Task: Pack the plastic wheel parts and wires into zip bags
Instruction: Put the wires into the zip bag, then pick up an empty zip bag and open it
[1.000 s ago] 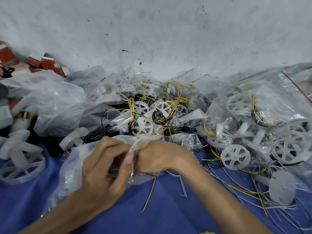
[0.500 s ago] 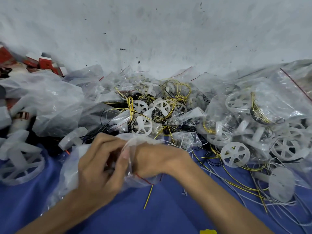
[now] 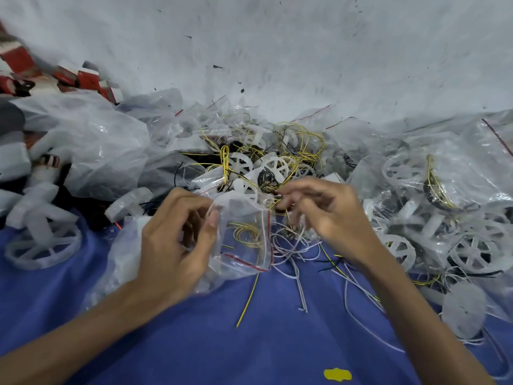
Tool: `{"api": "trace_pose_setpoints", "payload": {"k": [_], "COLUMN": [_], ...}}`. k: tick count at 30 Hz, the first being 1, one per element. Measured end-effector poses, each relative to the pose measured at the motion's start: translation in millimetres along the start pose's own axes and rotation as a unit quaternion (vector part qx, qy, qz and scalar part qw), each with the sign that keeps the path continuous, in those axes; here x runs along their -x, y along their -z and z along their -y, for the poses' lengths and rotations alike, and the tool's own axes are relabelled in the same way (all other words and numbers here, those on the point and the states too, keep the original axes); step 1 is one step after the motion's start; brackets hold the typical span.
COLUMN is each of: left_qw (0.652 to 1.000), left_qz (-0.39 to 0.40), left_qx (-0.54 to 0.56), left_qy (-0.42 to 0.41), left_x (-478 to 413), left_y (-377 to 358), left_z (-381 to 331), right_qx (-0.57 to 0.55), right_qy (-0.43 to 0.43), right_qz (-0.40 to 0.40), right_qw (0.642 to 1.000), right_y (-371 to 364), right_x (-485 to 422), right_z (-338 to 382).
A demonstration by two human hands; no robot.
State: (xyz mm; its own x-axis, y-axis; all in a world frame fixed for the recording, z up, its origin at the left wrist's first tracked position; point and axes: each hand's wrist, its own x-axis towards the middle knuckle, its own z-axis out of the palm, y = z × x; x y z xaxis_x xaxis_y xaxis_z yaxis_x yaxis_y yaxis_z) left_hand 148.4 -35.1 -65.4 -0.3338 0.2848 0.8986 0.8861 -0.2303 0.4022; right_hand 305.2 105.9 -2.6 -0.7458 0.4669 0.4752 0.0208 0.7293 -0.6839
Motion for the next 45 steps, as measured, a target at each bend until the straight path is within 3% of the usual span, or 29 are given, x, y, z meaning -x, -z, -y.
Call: {"api": "trace_pose_setpoints", "payload": {"k": [2, 5, 9, 14, 16, 19, 22, 24, 27, 30, 32, 37, 41, 43, 45], "left_qw": [1.000, 0.999, 0.997, 0.990, 0.990, 0.989, 0.988, 0.986, 0.985, 0.984, 0.984, 0.984, 0.984, 0.984, 0.984], "left_qz": [0.007, 0.015, 0.030, 0.036, 0.038, 0.043, 0.047, 0.049, 0.049, 0.050, 0.051, 0.052, 0.053, 0.053, 0.053], "left_qx": [0.003, 0.013, 0.040, 0.086, 0.086, 0.093, 0.100, 0.110, 0.118, 0.121, 0.122, 0.122, 0.122, 0.122, 0.120], "left_qy": [0.018, 0.033, 0.056, 0.103, 0.102, 0.105, 0.111, 0.115, 0.119, 0.120, 0.118, 0.117, 0.118, 0.119, 0.120], "left_x": [-0.1, 1.2, 3.6, 6.6, 7.3, 7.8, 9.0, 9.8, 10.0, 10.0, 9.7, 9.7, 9.5, 9.6, 9.8], "left_y": [0.1, 0.8, 0.6, 1.2, 1.2, 1.0, 0.9, 0.5, 0.1, -0.1, -0.2, 0.5, 0.0, 0.0, 0.5], "left_z": [1.4, 2.8, 3.0, 8.1, 8.7, 7.8, 9.1, 9.5, 10.5, 11.0, 10.7, 10.6, 10.9, 11.6, 11.5], "right_qx": [0.100, 0.243, 0.353, 0.443, 0.437, 0.253, -0.008, -0.195, -0.429, -0.579, -0.614, -0.600, -0.500, -0.361, -0.144], "right_qy": [-0.025, -0.075, -0.033, 0.048, 0.057, -0.052, -0.106, -0.120, -0.155, -0.184, -0.189, -0.201, -0.234, -0.257, -0.267], "right_qz": [-0.058, 0.040, 0.123, 0.114, 0.074, -0.070, -0.237, -0.270, -0.249, -0.193, -0.143, -0.074, -0.059, -0.077, -0.090], "right_qw": [0.993, 0.966, 0.927, 0.888, 0.895, 0.963, 0.966, 0.935, 0.854, 0.771, 0.752, 0.770, 0.832, 0.893, 0.949], "right_y": [6.1, -3.6, -23.4, -30.4, -30.6, -24.5, -19.3, -17.3, -11.3, -4.9, -3.2, -1.4, 0.4, 1.2, 2.6], "right_x": [7.5, 29.6, 52.0, 56.6, 56.4, 51.9, 48.6, 49.2, 47.5, 46.5, 47.3, 50.3, 50.8, 50.7, 48.7], "right_z": [-21.7, -55.3, -76.6, -75.4, -72.5, -69.4, -65.6, -63.8, -59.5, -57.8, -58.3, -61.7, -58.5, -58.7, -59.1]}}
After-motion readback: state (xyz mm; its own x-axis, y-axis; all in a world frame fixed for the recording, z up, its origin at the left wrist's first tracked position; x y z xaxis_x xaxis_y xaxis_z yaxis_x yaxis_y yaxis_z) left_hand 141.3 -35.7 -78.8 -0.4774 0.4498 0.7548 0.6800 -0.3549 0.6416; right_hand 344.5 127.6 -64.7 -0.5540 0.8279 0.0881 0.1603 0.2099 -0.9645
